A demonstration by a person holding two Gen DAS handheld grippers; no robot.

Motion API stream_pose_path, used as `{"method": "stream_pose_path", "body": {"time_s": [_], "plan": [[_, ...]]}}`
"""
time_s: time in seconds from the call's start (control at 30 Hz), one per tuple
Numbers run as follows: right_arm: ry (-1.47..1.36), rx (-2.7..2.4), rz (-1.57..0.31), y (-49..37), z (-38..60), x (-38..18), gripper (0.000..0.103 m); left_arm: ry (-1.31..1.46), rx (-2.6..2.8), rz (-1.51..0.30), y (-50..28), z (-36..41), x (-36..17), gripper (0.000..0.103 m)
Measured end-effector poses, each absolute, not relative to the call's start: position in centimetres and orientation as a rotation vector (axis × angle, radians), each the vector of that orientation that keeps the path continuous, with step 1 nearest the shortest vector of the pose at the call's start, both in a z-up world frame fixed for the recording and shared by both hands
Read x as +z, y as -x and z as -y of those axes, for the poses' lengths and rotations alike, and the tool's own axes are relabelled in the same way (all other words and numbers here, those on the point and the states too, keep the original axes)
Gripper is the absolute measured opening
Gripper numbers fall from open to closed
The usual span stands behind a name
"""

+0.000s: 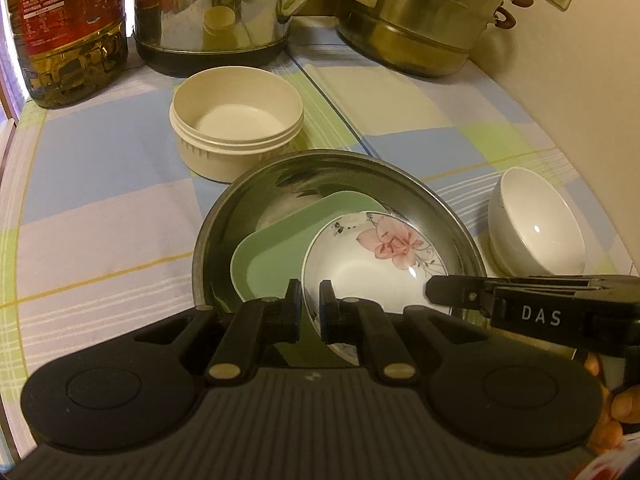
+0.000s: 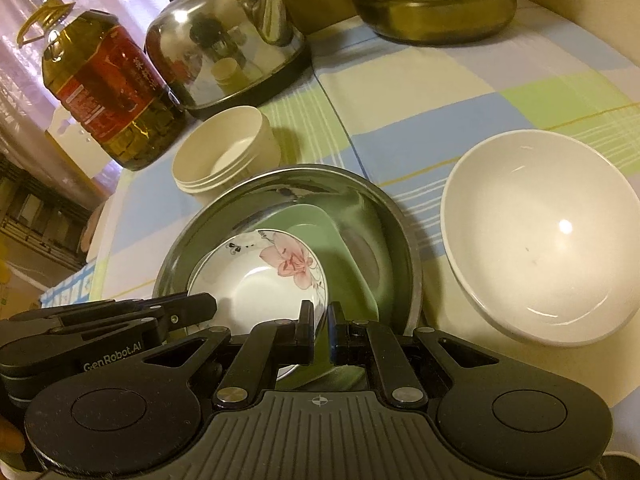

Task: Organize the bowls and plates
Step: 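Carry the floral saucer with the right tool onto the green plate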

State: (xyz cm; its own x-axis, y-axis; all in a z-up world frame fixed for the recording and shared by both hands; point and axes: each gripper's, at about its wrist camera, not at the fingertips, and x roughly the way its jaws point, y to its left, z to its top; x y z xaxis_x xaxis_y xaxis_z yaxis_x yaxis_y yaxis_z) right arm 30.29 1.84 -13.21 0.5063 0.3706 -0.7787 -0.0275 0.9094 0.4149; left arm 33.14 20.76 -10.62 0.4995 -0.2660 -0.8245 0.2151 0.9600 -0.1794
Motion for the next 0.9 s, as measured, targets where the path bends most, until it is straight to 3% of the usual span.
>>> {"method": "stream_pose_path", "body": {"time_s": [0.47, 0.63, 0.67, 0.7, 0.77, 0.9], "plan": [[-0.365, 0.241, -1.044, -31.3, -2.5, -14.5, 0.007, 0.053, -0.264, -1.033, -34.3, -20.8, -12.0, 0.008], [-0.359, 0.249, -1.054, -31.6, -2.5, -14.7, 0.009, 0.072, -0.25, -1.016, -34.3, -21.0, -11.5, 0.023], [-0.354, 0.253, -1.048, -31.4, -2.5, -14.5, 0.016, 0.069, -0.249, -1.011, -34.2, -21.0, -11.3, 0.023], [-0.346, 0.257, -1.039, -31.3, -2.5, -14.3, 0.032, 0.067, -0.249, -1.007, -34.1, -21.1, -11.2, 0.023], [-0.335, 0.262, -1.014, -30.9, -2.5, -13.8, 0.052, 0.061, -0.245, -1.001, -33.8, -21.1, -10.8, 0.023], [-0.34, 0.282, -0.989, -30.1, -2.2, -12.7, 0.054, 0.051, -0.238, -0.974, -32.6, -21.3, -9.6, 0.024]]}}
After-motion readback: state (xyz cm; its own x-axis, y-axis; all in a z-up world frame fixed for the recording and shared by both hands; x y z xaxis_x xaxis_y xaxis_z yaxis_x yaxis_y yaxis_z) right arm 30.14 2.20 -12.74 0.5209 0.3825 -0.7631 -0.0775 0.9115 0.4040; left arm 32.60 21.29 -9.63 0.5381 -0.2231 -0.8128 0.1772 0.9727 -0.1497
